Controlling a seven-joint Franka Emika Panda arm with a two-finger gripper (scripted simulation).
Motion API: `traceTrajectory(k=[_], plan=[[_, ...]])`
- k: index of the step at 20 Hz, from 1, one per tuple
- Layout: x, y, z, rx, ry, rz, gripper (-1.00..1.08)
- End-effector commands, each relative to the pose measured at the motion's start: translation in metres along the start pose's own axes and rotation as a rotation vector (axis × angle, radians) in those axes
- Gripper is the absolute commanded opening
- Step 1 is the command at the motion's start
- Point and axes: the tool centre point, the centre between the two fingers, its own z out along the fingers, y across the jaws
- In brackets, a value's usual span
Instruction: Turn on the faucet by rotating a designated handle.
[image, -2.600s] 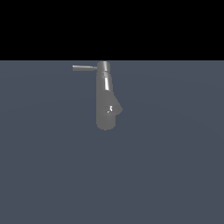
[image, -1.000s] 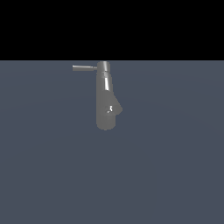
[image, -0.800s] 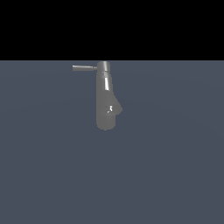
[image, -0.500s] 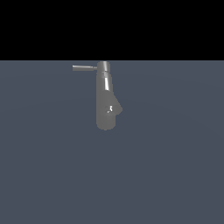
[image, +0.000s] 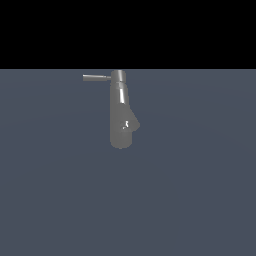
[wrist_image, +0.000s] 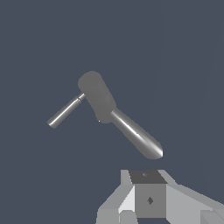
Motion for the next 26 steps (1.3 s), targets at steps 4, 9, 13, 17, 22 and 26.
traceTrajectory(k=[4, 9, 13, 17, 22, 26], plan=[[0.014, -0.033, 0.023, -0.003, -0.003, 0.109, -1.0], [0.025, -0.062, 0.047, -0.003, -0.01, 0.208, -1.0], [0.032, -0.085, 0.068, -0.001, -0.019, 0.289, -1.0], [0.038, -0.107, 0.091, 0.001, -0.029, 0.371, -1.0], [0.044, -0.131, 0.119, 0.004, -0.046, 0.47, -1.0], [0.047, -0.146, 0.138, 0.006, -0.058, 0.534, -1.0]])
